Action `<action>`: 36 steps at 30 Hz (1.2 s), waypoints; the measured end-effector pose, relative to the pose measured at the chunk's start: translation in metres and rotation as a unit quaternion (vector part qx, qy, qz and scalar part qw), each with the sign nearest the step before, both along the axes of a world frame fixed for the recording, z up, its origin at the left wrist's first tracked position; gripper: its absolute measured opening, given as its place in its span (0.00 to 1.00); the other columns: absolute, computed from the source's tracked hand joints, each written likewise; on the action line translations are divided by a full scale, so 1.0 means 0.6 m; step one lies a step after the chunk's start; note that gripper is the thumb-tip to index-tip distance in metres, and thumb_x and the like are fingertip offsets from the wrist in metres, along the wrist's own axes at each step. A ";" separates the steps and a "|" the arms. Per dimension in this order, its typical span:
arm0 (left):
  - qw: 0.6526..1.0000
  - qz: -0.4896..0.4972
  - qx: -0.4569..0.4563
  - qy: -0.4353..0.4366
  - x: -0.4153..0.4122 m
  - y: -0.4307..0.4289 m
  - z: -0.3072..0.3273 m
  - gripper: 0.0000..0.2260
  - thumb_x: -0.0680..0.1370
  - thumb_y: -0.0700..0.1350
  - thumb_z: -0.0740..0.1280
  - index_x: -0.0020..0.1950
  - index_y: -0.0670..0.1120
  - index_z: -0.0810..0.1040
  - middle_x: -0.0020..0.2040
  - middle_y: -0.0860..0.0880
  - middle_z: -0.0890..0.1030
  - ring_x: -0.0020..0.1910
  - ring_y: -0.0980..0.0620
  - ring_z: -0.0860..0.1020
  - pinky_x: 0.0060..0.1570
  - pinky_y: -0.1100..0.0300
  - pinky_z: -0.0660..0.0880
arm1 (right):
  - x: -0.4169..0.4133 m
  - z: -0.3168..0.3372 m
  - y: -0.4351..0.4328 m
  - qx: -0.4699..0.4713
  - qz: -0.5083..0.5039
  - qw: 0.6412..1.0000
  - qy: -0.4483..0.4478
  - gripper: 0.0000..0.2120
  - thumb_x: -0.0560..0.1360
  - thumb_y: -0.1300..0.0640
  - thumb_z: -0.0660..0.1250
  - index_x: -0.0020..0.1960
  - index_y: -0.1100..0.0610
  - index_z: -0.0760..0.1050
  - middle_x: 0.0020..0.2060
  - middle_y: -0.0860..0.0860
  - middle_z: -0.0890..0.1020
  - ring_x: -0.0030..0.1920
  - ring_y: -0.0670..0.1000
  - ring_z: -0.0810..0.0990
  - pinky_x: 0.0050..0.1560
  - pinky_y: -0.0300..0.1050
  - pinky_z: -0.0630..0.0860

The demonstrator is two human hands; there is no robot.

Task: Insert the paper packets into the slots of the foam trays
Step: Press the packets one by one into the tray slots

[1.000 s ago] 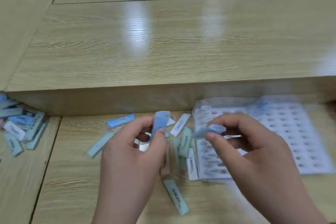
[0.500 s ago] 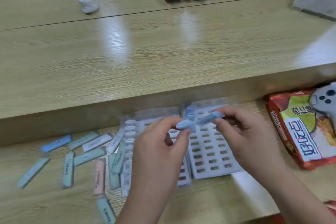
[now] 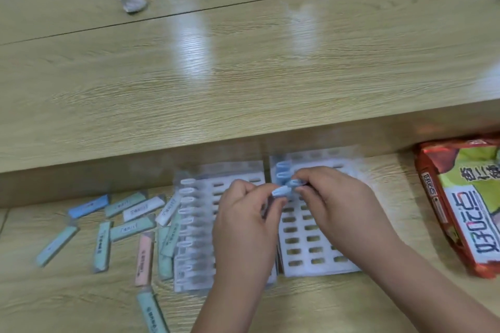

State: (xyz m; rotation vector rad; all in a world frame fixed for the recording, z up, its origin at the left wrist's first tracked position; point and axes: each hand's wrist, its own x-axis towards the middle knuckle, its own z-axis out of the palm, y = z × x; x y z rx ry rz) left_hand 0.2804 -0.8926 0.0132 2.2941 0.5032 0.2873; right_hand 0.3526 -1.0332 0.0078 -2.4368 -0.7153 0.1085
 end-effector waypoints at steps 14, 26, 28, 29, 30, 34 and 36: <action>0.989 -0.056 0.109 0.086 -0.006 -0.002 0.023 0.13 0.79 0.52 0.66 0.63 0.56 0.74 0.53 0.54 0.72 0.56 0.51 0.71 0.45 0.55 0.73 | 0.006 0.020 -0.001 -0.038 -0.056 0.997 0.040 0.10 0.75 0.58 0.68 0.53 0.46 0.82 0.43 0.41 0.83 0.40 0.43 0.76 0.39 0.36 0.70; 0.974 0.203 0.055 0.086 -0.250 0.287 0.009 0.07 0.74 0.53 0.70 0.50 0.57 0.77 0.44 0.56 0.76 0.40 0.59 0.75 0.37 0.60 0.70 | -0.279 0.077 0.247 -0.049 0.072 0.994 0.072 0.13 0.62 0.44 0.78 0.43 0.47 0.83 0.36 0.45 0.82 0.24 0.46 0.78 0.19 0.36 0.70; 0.963 0.226 0.062 0.129 -0.258 0.325 -0.012 0.14 0.74 0.56 0.67 0.57 0.52 0.78 0.48 0.54 0.75 0.44 0.56 0.77 0.41 0.55 0.73 | -0.313 0.046 0.280 -0.129 0.068 0.985 0.096 0.22 0.50 0.45 0.85 0.39 0.53 0.85 0.33 0.49 0.82 0.19 0.49 0.75 0.15 0.36 0.67; 0.962 0.220 0.073 0.143 -0.255 0.335 -0.021 0.17 0.74 0.58 0.66 0.57 0.50 0.78 0.49 0.53 0.74 0.47 0.51 0.77 0.41 0.54 0.72 | -0.319 0.035 0.292 -0.165 0.057 0.979 0.103 0.24 0.46 0.45 0.86 0.37 0.55 0.85 0.32 0.51 0.81 0.18 0.51 0.74 0.13 0.36 0.66; 0.961 0.209 0.089 0.156 -0.249 0.339 -0.029 0.17 0.74 0.59 0.66 0.55 0.49 0.78 0.48 0.53 0.73 0.49 0.48 0.76 0.40 0.55 0.70 | -0.321 0.026 0.299 -0.192 0.041 0.975 0.105 0.25 0.44 0.45 0.86 0.35 0.56 0.84 0.30 0.52 0.80 0.17 0.51 0.73 0.13 0.37 0.65; 0.953 0.197 0.137 0.188 -0.230 0.337 -0.046 0.15 0.77 0.58 0.64 0.51 0.47 0.76 0.47 0.47 0.74 0.48 0.42 0.76 0.34 0.54 0.68 | -0.330 0.009 0.327 -0.237 0.024 0.962 0.130 0.24 0.52 0.45 0.85 0.41 0.56 0.82 0.35 0.53 0.80 0.23 0.50 0.78 0.17 0.39 0.67; 0.954 0.197 0.136 0.180 -0.223 0.343 -0.048 0.12 0.78 0.52 0.66 0.53 0.45 0.77 0.49 0.43 0.77 0.49 0.40 0.76 0.37 0.50 0.72 | -0.326 0.002 0.342 -0.218 0.010 0.969 0.119 0.21 0.73 0.42 0.70 0.59 0.53 0.75 0.53 0.51 0.77 0.43 0.49 0.82 0.33 0.42 0.74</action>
